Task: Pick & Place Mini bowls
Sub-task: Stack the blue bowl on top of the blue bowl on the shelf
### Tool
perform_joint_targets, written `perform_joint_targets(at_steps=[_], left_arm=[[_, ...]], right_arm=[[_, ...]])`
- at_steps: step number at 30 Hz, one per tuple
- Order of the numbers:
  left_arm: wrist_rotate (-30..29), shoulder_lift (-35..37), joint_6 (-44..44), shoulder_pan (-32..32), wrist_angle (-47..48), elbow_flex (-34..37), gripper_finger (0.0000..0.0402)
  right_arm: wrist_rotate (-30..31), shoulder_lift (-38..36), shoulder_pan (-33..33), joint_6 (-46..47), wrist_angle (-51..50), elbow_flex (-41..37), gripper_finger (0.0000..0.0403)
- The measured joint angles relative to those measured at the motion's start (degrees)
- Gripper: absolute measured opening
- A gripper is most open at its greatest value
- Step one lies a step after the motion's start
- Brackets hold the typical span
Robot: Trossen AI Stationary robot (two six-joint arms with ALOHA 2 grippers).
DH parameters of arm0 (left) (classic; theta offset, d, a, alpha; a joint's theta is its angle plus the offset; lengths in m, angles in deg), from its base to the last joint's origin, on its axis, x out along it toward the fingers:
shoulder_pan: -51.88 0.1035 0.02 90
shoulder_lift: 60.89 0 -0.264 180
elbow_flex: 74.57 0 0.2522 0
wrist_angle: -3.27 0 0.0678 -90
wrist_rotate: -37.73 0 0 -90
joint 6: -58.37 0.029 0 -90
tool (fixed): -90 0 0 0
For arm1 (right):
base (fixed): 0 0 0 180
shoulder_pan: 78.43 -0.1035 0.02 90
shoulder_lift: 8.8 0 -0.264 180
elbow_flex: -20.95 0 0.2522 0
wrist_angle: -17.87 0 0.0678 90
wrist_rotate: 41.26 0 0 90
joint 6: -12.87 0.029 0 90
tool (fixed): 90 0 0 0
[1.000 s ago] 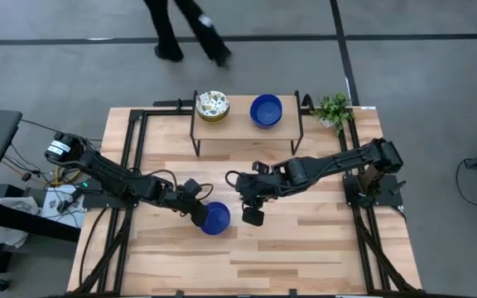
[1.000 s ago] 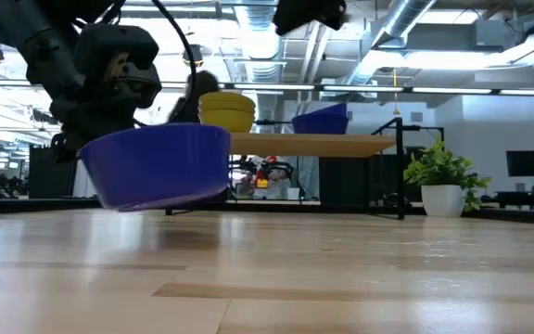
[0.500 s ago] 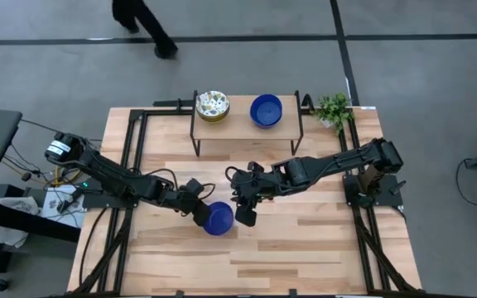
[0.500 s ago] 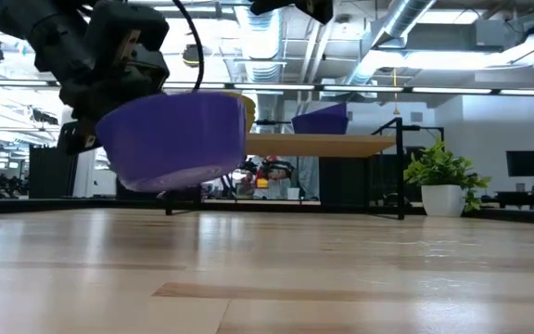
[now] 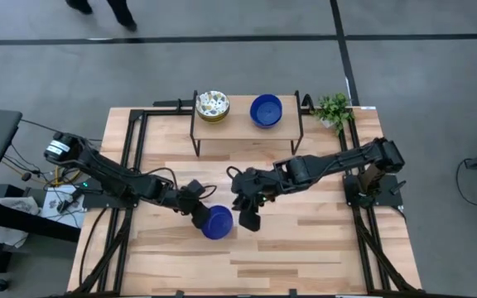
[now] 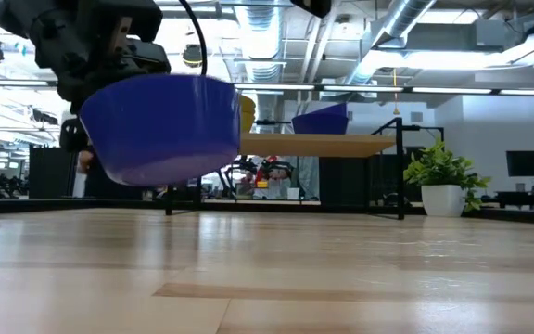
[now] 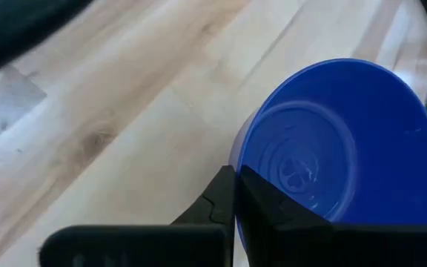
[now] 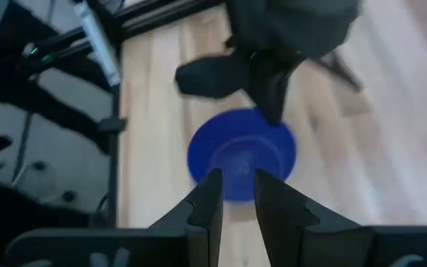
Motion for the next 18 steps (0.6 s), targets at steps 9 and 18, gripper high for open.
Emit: perform_joint_targets(at_steps=[9, 18], left_arm=[[-0.2, 3.5, 0.0, -0.2, -0.5, -0.1, 0.0006], [-3.3, 4.1, 1.6, -3.7, -0.5, -4.4, 0.0006]], right_arm=[[-3.4, -0.1, -1.5, 0.0, -0.2, 0.0, 0.0067], [-2.2, -0.6, -3.8, -0.8, -0.1, 0.0, 0.0067]])
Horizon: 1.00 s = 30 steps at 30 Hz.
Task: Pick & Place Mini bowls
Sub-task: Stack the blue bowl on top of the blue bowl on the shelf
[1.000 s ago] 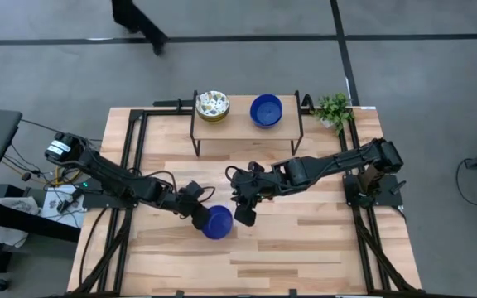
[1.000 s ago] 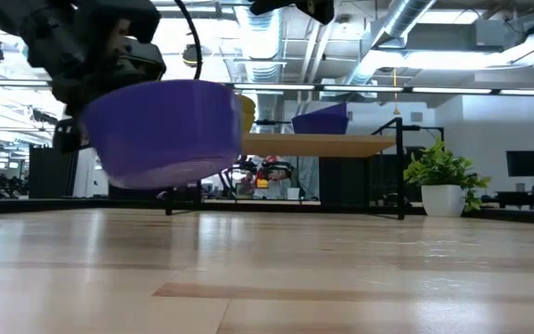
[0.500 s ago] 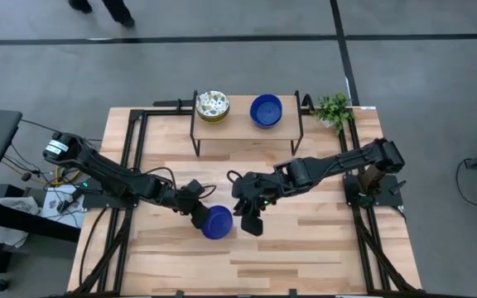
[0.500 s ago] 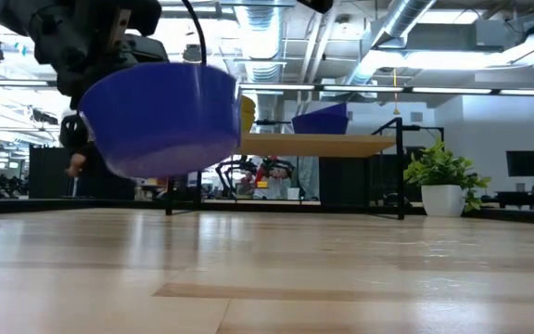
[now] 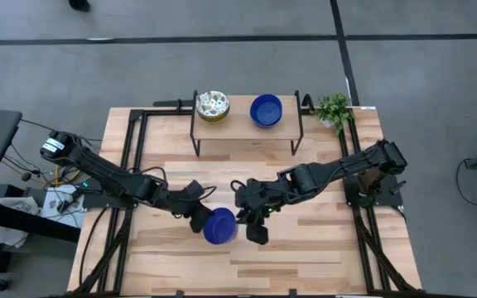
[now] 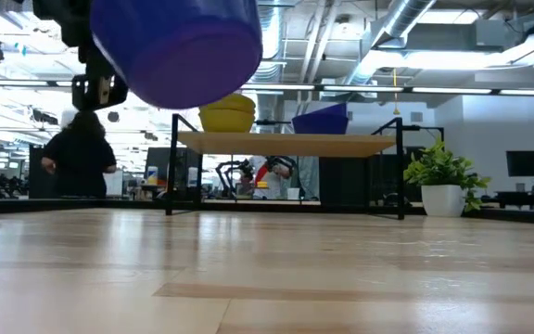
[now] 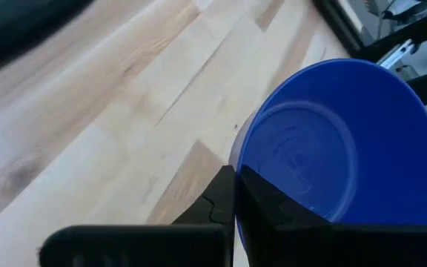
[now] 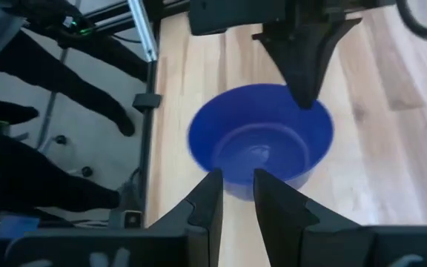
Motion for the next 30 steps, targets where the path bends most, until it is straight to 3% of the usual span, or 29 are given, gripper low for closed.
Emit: perform_joint_targets(at_steps=[20, 30], left_arm=[[-1.5, 0.0, 1.3, 3.0, 0.7, -0.9, 0.0005], [-0.2, 0.0, 1.3, 5.9, 4.6, -0.9, 0.0005]], right_arm=[[2.4, 0.0, 0.0, 0.7, -2.8, 6.2, 0.0067], [2.3, 0.0, 0.0, -9.9, -14.4, 9.9, 0.0067]])
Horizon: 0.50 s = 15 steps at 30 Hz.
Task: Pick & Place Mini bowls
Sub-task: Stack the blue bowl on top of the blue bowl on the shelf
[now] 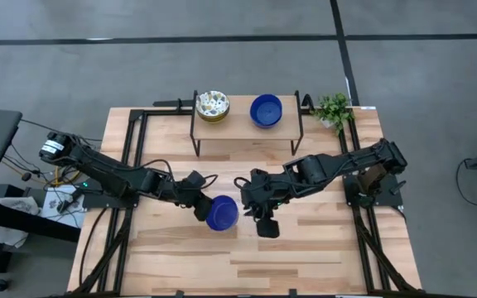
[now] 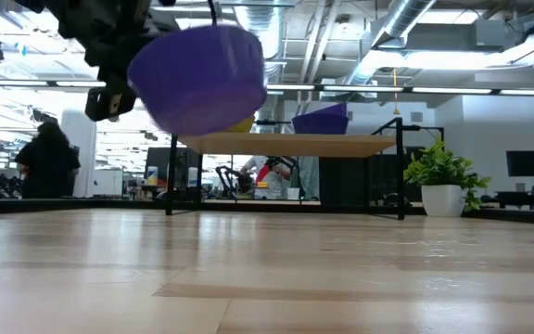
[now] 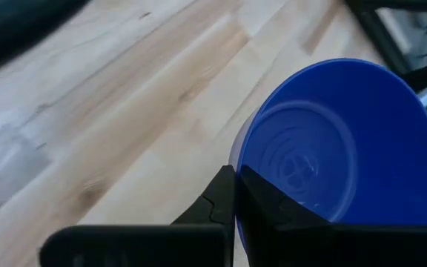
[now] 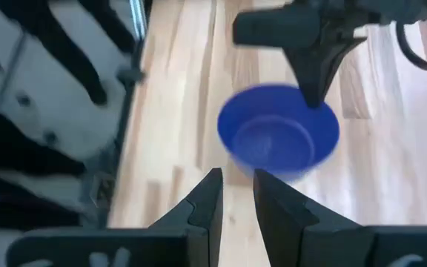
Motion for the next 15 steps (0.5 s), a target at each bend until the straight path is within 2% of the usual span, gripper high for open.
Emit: perform_joint_targets(at_steps=[4, 8, 11, 15], left_arm=[[0.2, 0.0, -0.7, 0.8, 3.7, 0.0, 0.0005], [0.4, 0.0, -1.3, 1.4, 4.5, 0.0, 0.0005], [0.5, 0.0, -1.4, 1.3, 4.5, 0.0, 0.0005], [0.5, 0.0, -1.6, 1.1, 4.5, 0.0, 0.0005]], right_arm=[[0.0, 0.0, 0.0, -9.0, -4.8, 0.0, 0.0067], [0.0, 0.9, 0.6, -22.9, -8.6, 0.0, 0.0067], [0.0, 1.5, 0.8, -31.1, -8.8, 0.0, 0.0067], [-0.1, 3.0, 0.8, -37.3, -6.9, 0.0, 0.0067]])
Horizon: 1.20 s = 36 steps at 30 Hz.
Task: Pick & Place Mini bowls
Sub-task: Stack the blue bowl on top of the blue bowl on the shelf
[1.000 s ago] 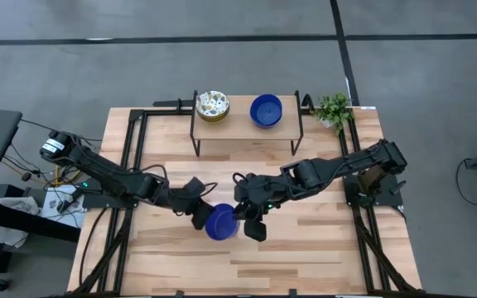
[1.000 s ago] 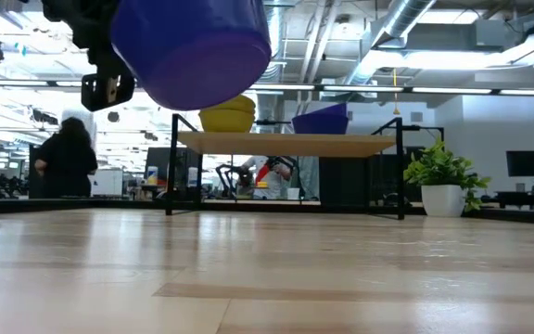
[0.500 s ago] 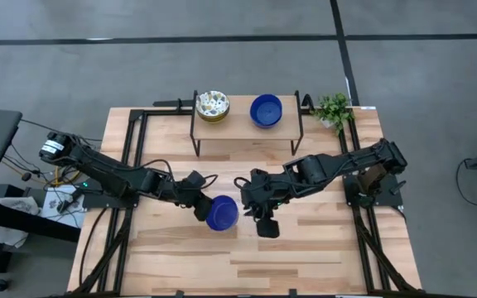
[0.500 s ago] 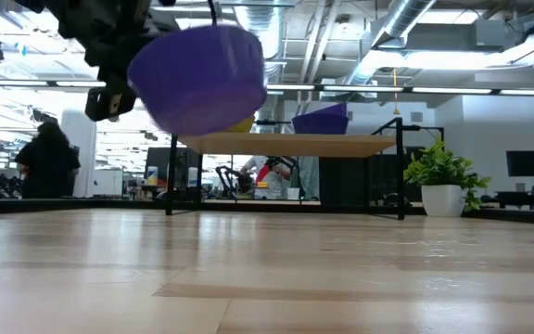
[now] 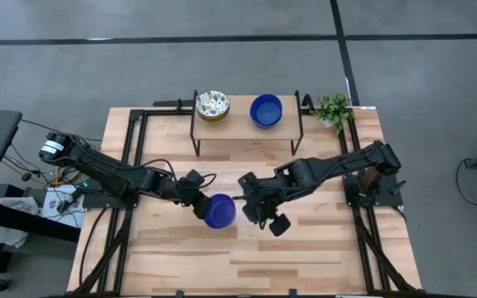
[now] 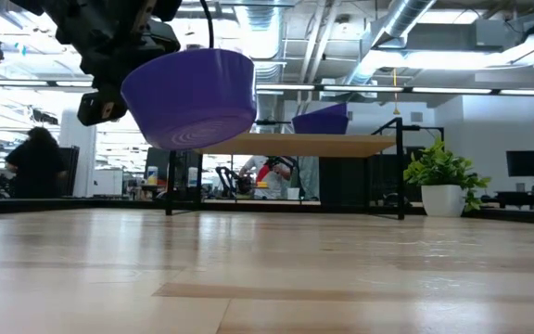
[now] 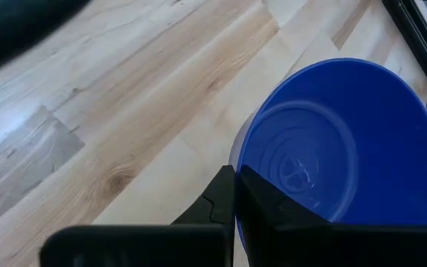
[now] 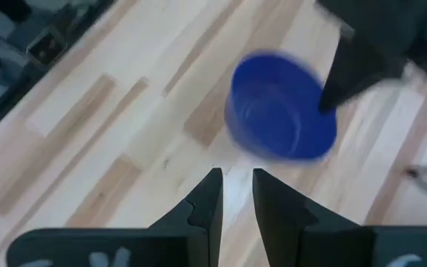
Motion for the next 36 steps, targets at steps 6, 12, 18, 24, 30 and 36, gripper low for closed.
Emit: perform_joint_targets(at_steps=[6, 12, 18, 24, 30, 36], left_arm=[[1.2, 0.0, -0.1, 0.0, 0.0, 0.0, 0.0005], [1.5, 0.0, -0.1, 0.0, 0.1, 0.3, 0.0005], [1.5, 0.0, -0.1, 0.0, 0.4, 0.5, 0.0005], [1.5, 0.0, 0.1, 0.0, 0.4, 0.5, 0.0005], [1.5, 0.0, 0.3, 0.0, 0.4, 0.5, 0.0005], [1.5, 0.0, 0.3, 0.0, 0.4, 0.5, 0.0005]], right_arm=[[0.2, 2.7, -0.2, -0.3, 4.6, 0.1, 0.0067], [0.1, 3.7, -0.5, 0.5, 5.4, 0.0, 0.0067], [0.1, 3.7, -0.5, 3.1, 5.6, 0.0, 0.0067], [0.0, 3.7, -0.5, 3.1, 5.5, 0.0, 0.0067], [0.0, 3.7, -0.4, 3.1, 5.8, 0.0, 0.0067], [0.0, 3.7, -0.3, 3.1, 6.8, 0.0, 0.0067]])
